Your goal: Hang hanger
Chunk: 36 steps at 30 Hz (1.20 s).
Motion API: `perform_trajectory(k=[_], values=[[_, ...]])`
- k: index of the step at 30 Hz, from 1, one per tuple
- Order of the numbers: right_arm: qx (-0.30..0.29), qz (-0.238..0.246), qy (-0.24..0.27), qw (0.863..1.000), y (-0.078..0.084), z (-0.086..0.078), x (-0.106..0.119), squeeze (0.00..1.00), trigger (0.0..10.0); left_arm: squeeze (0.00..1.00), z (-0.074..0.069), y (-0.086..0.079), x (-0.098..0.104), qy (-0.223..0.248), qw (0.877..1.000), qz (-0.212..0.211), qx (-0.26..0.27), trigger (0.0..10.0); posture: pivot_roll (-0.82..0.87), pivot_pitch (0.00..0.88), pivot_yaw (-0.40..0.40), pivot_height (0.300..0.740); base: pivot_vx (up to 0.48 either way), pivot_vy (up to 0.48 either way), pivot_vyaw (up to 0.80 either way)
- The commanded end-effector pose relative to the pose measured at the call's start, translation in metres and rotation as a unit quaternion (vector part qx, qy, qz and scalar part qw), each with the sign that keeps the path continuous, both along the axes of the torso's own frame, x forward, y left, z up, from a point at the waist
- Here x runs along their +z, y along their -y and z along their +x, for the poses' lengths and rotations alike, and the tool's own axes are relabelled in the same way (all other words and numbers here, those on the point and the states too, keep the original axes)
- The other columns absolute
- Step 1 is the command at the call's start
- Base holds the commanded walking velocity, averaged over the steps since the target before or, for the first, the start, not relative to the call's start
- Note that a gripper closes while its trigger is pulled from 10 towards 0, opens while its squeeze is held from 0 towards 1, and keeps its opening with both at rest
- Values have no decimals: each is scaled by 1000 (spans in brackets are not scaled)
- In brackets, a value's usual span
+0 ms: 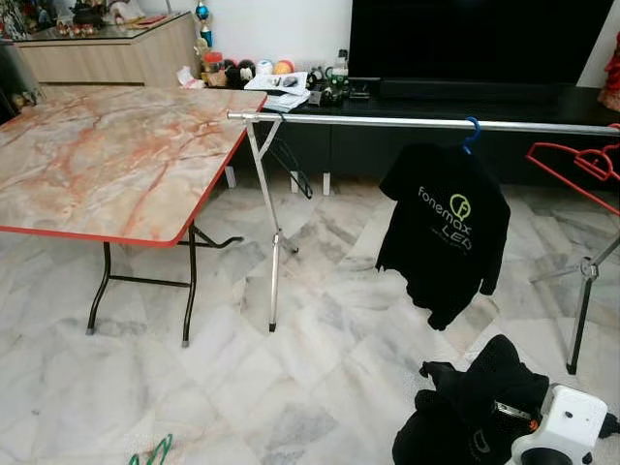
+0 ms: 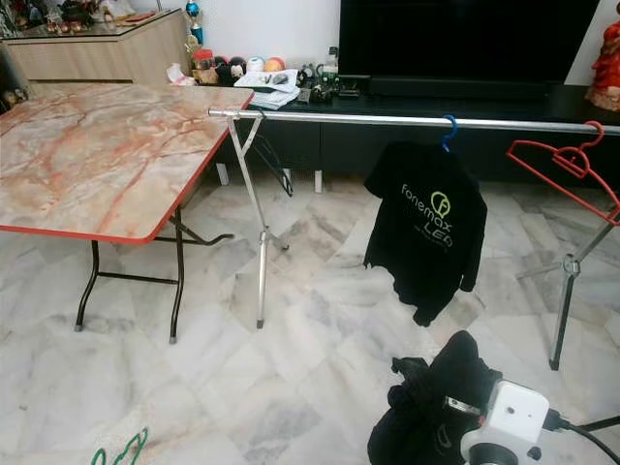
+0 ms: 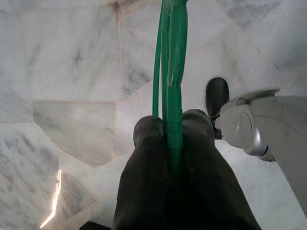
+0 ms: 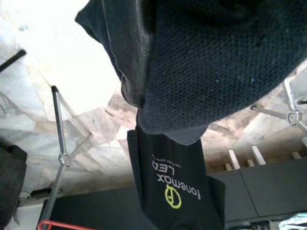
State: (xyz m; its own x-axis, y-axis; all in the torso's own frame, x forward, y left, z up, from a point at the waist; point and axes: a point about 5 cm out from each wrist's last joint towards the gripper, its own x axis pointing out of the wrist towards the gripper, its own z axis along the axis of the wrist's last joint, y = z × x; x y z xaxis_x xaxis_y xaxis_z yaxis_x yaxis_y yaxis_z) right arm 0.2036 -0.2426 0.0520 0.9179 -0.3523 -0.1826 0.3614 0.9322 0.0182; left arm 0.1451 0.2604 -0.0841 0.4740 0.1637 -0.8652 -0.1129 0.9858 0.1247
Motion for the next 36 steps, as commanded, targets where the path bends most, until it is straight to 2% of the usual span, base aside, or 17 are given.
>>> perform_trajectory(k=[1, 4, 9, 12, 15, 17, 24, 31, 36], values=[[2, -2, 27, 1000, -1, 4, 13, 0, 10000, 0, -7, -1, -3, -19, 1000, 2, -6, 10000, -11, 116, 42, 740, 0, 480, 0], [6, -1, 25, 1000, -1, 6, 14, 0, 10000, 0, -8, 0, -3, -20, 1000, 1, -8, 10000, 3, 129, 24, 740, 0, 480, 0], [30, -2, 19, 999, -4, 12, 15, 0, 10000, 0, -16, -12, -2, -23, 1000, 0, 14, 10000, 16, 140, 4, 740, 0, 480, 0], [18, -6, 26, 999, 1, 16, 19, 0, 10000, 0, -31, -15, -6, -46, 999, -2, 18, 10000, 7, 139, 9, 740, 0, 480, 0], [13, -9, 30, 999, 4, 16, 22, 0, 10000, 0, -37, -14, -8, -59, 998, -2, 9, 10000, 0, 145, 15, 740, 0, 480, 0], [12, -10, 30, 999, 4, 15, 22, 0, 10000, 0, -37, -13, -8, -60, 998, -3, 7, 10000, 2, 149, 13, 740, 0, 480, 0], [23, -9, 26, 999, 1, 18, 21, 0, 10000, 0, -19, -14, -2, -33, 999, -2, 9, 10000, 23, 146, 3, 740, 0, 472, 0], [22, -6, 33, 999, 0, 21, 23, 0, 10000, 0, -22, -13, -3, -39, 999, -5, 4, 10000, 23, 129, 3, 740, 0, 472, 0], [23, -7, 34, 999, 0, 22, 23, 0, 10000, 0, -30, -15, -5, -46, 999, -7, 7, 10000, 22, 111, 2, 740, 0, 472, 0]])
